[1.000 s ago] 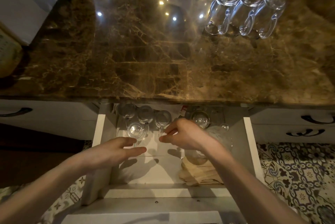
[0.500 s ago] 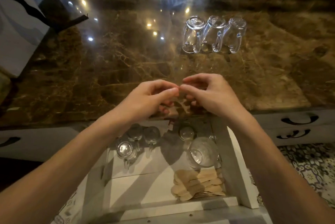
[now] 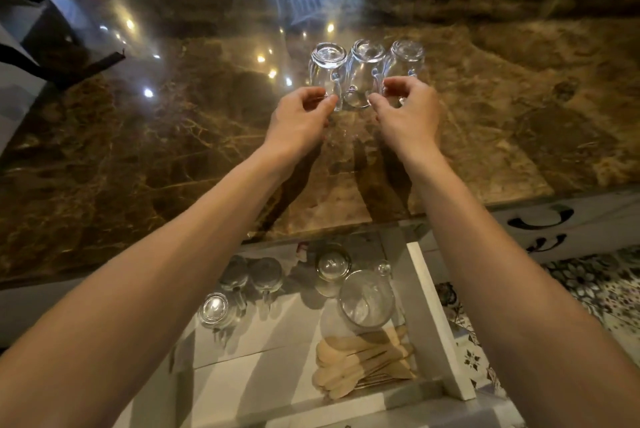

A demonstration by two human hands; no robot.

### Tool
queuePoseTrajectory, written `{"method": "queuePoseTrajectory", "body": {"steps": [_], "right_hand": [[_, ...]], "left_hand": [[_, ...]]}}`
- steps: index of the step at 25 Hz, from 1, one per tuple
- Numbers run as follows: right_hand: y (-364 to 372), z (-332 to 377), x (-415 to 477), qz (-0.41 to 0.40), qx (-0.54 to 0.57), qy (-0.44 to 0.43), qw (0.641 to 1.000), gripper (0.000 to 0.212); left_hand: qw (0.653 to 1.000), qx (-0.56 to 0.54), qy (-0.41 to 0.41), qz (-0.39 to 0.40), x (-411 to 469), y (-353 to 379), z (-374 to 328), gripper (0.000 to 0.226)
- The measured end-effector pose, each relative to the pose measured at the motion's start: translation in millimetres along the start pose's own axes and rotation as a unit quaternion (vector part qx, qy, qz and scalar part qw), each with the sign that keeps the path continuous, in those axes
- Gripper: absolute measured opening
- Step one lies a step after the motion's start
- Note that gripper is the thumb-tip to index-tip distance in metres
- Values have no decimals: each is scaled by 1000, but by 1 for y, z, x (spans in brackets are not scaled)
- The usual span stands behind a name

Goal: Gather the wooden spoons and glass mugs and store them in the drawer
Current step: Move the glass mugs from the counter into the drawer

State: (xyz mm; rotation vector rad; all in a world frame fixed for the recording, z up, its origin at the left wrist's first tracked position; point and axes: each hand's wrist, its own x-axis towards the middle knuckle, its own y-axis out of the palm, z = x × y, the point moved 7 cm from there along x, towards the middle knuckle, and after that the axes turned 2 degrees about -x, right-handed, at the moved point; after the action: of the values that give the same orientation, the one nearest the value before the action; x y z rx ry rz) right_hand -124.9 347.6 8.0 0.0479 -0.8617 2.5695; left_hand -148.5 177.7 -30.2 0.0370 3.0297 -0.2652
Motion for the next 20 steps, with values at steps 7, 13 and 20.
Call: {"method": "queuePoseTrajectory", "body": {"steps": [7,13,20], "right_hand": [[1,-1,32,34,-80,-1,996,32],[-5,-1,48,44,-92,-8,995,22],[4,1,47,55,-114,-18,992,23]], "left_hand": [[998,39,21,-37,15,8,-18,25],[996,54,45,-46,19,16,-25,27],[989,110,79,-63,20,15,-31,21]]}}
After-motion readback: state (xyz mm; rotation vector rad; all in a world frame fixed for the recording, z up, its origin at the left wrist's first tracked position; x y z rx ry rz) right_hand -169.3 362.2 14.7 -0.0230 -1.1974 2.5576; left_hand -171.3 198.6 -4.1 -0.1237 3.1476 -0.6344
